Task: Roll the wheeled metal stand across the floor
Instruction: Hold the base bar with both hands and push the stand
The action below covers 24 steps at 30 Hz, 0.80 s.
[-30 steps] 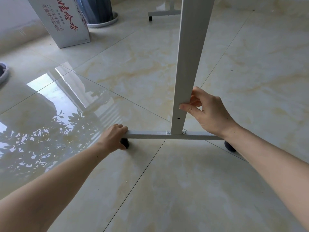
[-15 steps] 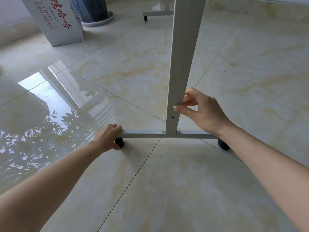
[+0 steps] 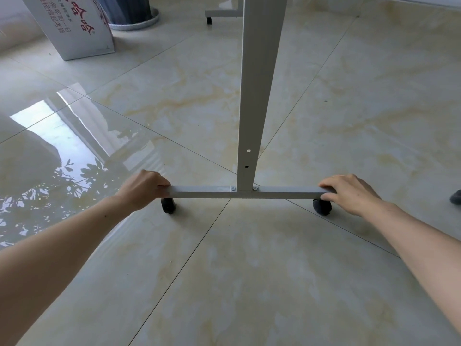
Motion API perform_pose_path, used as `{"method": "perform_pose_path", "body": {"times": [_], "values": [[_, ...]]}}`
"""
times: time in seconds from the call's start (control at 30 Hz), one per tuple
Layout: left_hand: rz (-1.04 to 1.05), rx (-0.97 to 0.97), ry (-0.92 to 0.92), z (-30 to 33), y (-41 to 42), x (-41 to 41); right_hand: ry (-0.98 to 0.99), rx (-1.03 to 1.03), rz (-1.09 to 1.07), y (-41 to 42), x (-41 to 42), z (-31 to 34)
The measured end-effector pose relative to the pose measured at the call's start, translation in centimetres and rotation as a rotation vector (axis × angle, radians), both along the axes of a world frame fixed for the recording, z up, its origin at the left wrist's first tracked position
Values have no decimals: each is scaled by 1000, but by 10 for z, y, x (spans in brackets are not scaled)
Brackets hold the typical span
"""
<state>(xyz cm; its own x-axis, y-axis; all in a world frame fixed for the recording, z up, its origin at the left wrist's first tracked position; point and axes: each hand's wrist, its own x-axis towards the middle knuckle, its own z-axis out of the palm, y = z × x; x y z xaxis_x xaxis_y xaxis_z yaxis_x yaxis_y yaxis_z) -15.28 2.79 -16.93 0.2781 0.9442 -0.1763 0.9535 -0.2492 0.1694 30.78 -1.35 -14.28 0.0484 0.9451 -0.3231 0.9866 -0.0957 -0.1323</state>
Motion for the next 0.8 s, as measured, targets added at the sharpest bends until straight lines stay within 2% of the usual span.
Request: {"method": "perform_pose_path", "body": {"times": [0.1,0.5,0.8], "values": [[-21,-15,73,3,1,0,14,14,-13,1,-2,0],[-125,-59,104,4,-8,-12,-62,-14,55,-11,-7,8],[-53,-30,124,6,2,-5,-86,34,64,3,-9,5]]}}
